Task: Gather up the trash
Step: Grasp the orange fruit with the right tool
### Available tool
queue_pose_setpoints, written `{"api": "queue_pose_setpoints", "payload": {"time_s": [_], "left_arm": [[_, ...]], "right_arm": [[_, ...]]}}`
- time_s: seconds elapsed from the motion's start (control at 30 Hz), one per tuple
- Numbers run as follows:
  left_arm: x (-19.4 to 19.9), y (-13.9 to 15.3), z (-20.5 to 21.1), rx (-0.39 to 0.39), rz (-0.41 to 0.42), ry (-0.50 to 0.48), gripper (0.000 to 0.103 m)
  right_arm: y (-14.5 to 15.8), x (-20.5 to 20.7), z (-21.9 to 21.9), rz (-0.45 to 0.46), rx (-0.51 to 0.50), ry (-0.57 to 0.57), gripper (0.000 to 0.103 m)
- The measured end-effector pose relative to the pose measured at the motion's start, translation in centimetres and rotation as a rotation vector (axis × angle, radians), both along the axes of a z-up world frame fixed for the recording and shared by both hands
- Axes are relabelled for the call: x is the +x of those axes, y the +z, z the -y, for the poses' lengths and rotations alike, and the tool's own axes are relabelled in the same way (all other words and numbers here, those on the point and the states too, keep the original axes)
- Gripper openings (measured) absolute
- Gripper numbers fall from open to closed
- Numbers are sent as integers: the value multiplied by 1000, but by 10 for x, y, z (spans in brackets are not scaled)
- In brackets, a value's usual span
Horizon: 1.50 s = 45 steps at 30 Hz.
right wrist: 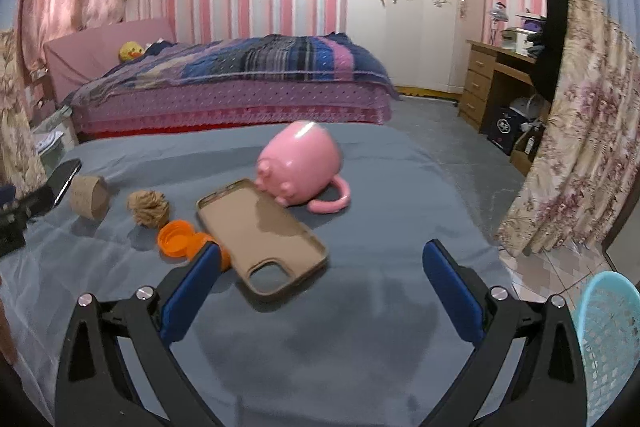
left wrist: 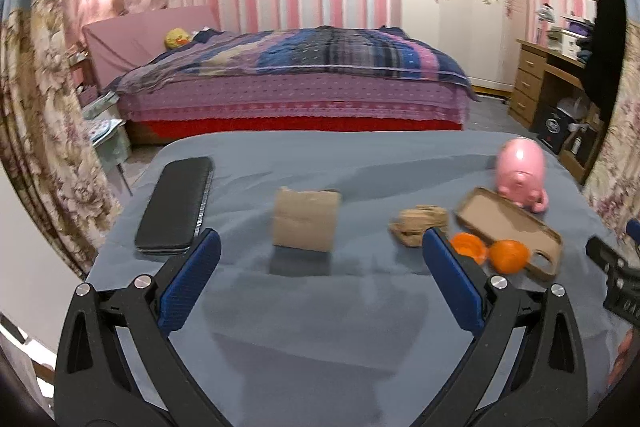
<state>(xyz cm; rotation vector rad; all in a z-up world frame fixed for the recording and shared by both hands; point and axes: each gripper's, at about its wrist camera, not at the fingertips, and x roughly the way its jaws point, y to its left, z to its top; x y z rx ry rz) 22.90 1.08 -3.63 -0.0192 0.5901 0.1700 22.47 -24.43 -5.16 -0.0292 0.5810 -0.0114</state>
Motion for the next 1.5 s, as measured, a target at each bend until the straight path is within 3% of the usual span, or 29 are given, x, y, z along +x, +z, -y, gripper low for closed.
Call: {"api": "queue_pose_setpoints", "payload": {"time_s": [0.27,0.43,0.8,0.9,1.07,1.2,1.3,1.5], "left_arm": [[4,-9,-19,15,-13,68,97],[4,-14,-26,-23,-33,51,97],[-6,-7,-36,-24,37,109,97],[-2,-10,-43,-61,3,117,97],[2,-14,-45,-27,-32,131,97],[8,-20,-54,-53,-68,154,97],[9,-24,-61,-56,-95,190,97],[8,-28,-80,-148,-125,221,97]], "right_arm": [[-10,13,-12,-42,13,32,98],[-11,11,-22,-46,-9,57,98],[-13,5,-27,-46,-4,72,98],[-13,6,-25,-42,33,87,98],[-15,10,-31,10,-14,94,99],[-23,24,-39,-87,-60,124,99],[-28,26,-45,-84,-81,138,99],[-28,42,-54,-100,-82,149,98]]}}
